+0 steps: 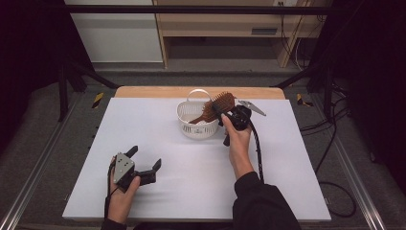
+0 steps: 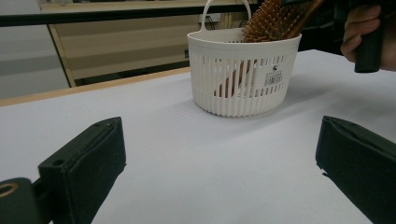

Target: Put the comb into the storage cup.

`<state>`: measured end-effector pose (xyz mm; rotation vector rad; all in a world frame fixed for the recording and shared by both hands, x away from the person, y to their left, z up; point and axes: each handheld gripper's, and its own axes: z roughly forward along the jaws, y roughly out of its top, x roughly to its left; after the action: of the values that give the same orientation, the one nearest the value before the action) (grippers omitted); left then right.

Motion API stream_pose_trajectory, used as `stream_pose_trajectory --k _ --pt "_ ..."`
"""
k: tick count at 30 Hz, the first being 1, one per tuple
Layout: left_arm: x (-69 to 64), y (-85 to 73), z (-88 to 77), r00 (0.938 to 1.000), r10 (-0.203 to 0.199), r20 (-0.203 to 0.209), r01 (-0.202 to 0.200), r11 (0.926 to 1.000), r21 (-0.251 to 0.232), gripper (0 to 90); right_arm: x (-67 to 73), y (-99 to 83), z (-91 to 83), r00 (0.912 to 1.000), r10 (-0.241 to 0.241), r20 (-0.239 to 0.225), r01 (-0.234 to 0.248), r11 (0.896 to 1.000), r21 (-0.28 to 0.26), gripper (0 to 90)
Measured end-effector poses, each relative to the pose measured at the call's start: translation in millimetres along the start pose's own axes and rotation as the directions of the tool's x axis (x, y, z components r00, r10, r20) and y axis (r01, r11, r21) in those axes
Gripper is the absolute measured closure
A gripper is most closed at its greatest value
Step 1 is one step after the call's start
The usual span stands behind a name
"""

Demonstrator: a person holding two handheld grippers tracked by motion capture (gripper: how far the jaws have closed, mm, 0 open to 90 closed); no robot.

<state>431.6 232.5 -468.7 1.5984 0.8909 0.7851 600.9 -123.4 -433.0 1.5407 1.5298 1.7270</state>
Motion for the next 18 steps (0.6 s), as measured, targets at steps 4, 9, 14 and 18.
stream_pose_trajectory --k 4,9,14,18 --pt "0.0 0.1 -0.2 1.0000 0.000 0.000 0.000 1.0000 -0.001 1.6 0.8 0.4 -0.5 0.9999 -0.011 0.005 0.011 1.000 0.001 12.9" --pt "0.1 0.1 -0.2 1.0000 -0.001 -0.001 0.001 1.0000 -0.002 1.5 0.6 1.0 -1.4 0.9998 -0.017 0.014 0.017 1.000 0.010 10.9" --pt "-0.1 0.2 -0.2 1.0000 0.000 -0.001 0.000 1.0000 -0.002 1.6 1.3 2.4 -3.2 0.9990 -0.037 0.025 0.036 0.999 0.013 10.3" --pt "-0.1 0.2 -0.2 1.0000 0.001 -0.001 -0.001 1.0000 -0.002 1.6 2.7 3.2 -4.5 0.9983 -0.049 0.031 0.048 0.999 0.013 9.9"
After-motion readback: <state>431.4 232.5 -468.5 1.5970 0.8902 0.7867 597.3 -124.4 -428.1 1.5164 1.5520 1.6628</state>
